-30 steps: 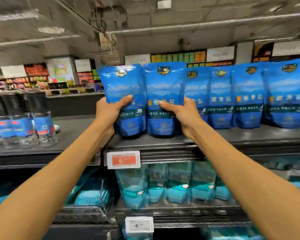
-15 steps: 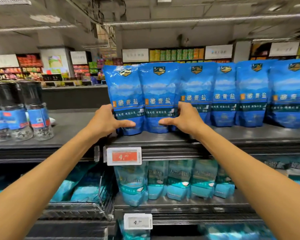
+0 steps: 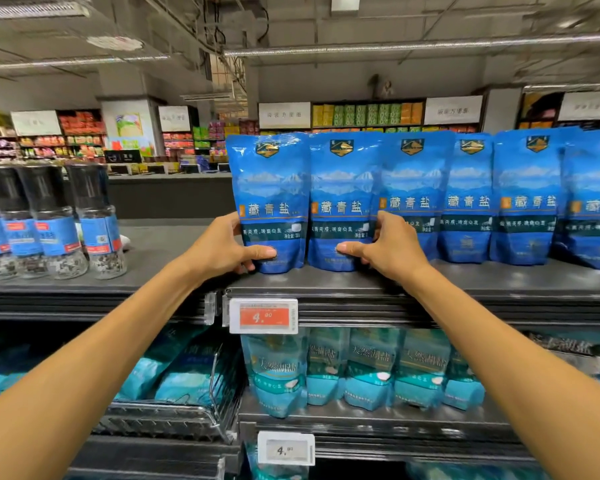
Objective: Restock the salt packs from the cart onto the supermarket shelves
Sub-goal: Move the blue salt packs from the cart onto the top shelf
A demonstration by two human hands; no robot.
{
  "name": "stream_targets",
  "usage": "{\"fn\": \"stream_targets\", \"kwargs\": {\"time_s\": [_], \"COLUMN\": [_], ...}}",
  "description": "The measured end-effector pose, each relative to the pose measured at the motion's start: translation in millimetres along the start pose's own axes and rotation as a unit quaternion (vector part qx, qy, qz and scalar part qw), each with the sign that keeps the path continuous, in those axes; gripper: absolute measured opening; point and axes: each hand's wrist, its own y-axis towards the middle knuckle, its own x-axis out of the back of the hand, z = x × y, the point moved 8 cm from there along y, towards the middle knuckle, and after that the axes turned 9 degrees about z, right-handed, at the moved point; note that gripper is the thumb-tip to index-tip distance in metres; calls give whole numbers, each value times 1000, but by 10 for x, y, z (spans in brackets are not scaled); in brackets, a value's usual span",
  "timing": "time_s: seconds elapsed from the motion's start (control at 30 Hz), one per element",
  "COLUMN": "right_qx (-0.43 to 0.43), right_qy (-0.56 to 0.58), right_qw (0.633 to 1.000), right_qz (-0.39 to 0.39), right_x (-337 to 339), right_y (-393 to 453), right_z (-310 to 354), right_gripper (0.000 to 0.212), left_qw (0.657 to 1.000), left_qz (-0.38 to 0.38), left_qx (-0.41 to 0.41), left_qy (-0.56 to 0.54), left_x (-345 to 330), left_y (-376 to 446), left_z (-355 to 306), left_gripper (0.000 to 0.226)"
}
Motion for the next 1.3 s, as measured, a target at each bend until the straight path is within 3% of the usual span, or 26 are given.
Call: {"fn": "stream_targets", "kwargs": {"time_s": [0.3, 0.43, 0.57, 0.63, 0.73, 0.87, 1.07, 1.3], "right_qx": [-15, -40, -19, 40, 119, 118, -44, -263], "right_qy": [4, -7, -2, 31, 129, 173, 84, 33], "right_qw": [1000, 998, 1000, 997, 976, 956, 937, 831], "right_qz": [22, 45, 19, -55, -128, -204, -337, -490], "right_x": [-69, -37, 142, 351, 677, 1127, 1794, 2350], "right_y": [-38, -84, -318, -530, -932, -1662, -3207, -5582], "right_z": [19, -54, -43, 21, 35, -386, -1497, -2801], "right_gripper": [56, 69, 57, 35, 6, 7, 11, 20], "left_qw": [999, 985, 951, 945, 946, 935, 909, 861], "left_qz": [-27, -131, -289, -286, -202, -47, 187, 421], "left_qx": [15, 17, -83, -156, -230, -254, -196, -69], "left_qy": [31, 110, 75, 17, -112, -243, -317, -278], "left_x": [22, 142, 146, -71, -632, -1751, -3860, -6403], "left_y": [-49, -201, -577, -709, -756, -679, -656, -1501], "left_z": [60, -28, -350, -578, -881, -1094, -1221, -1233], "left_gripper": [61, 68, 34, 20, 8, 7, 11, 11]}}
